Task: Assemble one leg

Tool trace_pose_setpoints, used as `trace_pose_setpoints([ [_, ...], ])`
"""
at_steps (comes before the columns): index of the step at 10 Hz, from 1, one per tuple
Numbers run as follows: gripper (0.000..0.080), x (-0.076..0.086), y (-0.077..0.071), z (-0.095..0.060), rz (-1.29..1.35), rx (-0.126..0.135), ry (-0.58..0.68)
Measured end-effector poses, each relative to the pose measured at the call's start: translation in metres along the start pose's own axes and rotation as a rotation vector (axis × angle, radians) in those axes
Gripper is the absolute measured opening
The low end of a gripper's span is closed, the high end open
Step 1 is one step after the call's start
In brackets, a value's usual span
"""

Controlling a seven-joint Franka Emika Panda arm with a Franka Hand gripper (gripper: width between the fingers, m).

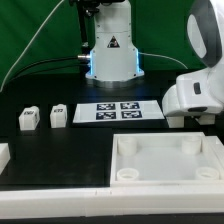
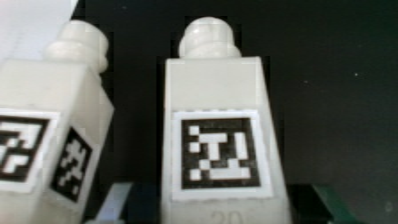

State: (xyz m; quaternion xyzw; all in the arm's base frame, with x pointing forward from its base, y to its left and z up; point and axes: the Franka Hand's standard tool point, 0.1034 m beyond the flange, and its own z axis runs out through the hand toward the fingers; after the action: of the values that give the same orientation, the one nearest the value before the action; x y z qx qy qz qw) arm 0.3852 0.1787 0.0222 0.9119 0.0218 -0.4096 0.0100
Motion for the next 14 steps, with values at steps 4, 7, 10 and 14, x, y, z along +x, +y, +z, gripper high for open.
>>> trace_pose_setpoints([
  [4, 0.0292, -0.034, 0.033, -0.045, 0.023, 0.006, 0.007],
  [7, 0.0293, -0.028, 0.032, -0.049, 0.012, 0.014, 0.072],
  [10, 0.0294, -0.018, 0.029, -0.056, 0.01, 0.034, 0.305],
  [14, 0.0294, -0.016, 0.04, -0.091, -0.026, 0.06, 0.697],
])
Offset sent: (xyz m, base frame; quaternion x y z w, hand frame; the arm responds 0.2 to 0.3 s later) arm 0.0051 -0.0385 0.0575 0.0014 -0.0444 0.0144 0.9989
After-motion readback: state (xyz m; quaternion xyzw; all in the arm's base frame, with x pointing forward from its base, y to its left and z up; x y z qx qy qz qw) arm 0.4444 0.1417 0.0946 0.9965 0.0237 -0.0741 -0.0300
